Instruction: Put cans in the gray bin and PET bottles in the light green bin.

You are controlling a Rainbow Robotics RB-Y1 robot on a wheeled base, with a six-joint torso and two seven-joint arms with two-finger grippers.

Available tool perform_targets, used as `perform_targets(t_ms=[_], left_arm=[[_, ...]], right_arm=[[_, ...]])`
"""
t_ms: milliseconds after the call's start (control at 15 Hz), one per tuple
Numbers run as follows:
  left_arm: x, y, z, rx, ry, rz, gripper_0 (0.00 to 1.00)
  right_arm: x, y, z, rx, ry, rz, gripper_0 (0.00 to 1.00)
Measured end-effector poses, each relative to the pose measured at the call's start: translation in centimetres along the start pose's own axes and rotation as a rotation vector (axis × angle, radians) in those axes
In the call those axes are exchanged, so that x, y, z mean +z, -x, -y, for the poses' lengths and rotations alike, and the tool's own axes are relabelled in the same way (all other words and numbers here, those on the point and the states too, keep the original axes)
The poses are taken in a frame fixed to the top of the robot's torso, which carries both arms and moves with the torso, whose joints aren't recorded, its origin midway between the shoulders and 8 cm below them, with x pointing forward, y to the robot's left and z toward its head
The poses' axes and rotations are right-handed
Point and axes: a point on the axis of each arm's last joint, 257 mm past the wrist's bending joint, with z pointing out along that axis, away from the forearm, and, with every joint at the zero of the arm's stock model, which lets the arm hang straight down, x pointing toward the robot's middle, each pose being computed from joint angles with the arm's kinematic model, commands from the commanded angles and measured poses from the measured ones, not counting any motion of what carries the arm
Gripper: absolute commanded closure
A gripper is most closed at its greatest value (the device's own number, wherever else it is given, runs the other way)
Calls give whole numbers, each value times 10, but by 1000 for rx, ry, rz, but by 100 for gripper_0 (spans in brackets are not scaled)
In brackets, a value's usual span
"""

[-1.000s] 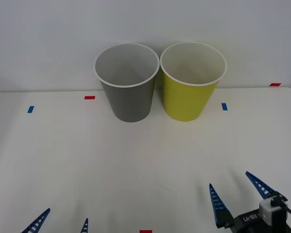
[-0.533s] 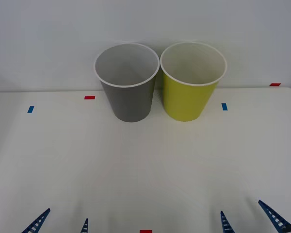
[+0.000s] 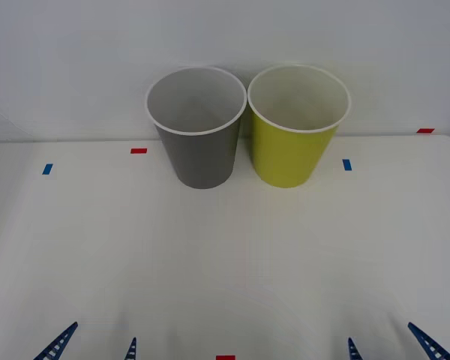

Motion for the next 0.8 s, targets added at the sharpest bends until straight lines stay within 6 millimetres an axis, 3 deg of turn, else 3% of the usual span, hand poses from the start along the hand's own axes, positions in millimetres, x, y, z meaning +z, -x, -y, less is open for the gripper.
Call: perform_targets(t_ms=[800], left_arm=[[0,0,0,0,0,0,0]], right_arm=[[-1,-1,1,4,-3,-2,0]])
